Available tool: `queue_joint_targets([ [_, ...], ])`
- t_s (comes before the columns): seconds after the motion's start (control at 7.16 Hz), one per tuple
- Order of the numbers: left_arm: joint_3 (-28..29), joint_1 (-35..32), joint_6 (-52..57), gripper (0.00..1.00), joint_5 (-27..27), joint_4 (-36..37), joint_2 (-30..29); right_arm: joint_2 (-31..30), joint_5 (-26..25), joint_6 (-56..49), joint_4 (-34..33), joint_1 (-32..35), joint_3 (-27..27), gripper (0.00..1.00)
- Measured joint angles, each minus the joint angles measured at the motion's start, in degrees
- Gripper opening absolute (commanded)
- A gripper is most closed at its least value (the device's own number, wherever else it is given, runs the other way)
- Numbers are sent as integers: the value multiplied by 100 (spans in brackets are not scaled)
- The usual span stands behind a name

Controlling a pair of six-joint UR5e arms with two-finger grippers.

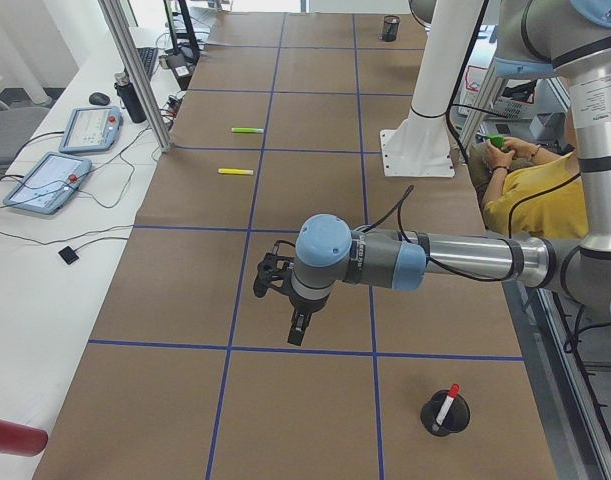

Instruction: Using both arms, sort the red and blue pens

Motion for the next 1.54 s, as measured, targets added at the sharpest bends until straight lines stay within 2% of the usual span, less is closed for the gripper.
queue_joint_targets([
  [0.7, 97, 7, 0, 100, 0, 4, 3, 10, 962, 1120, 2218, -2278, 0, 100],
  [1.12, 120, 7, 0, 100, -2, 8, 3, 41, 1150, 2007, 3894, -3716, 0, 100],
  [1.26, 138, 7, 0, 100, -1, 6, 3, 92, 1179, 2106, 4245, -4111, 1, 100],
  [1.54, 157, 11, 0, 100, -6, 6, 5, 391, 1204, 2156, 4473, -4778, 26, 100],
])
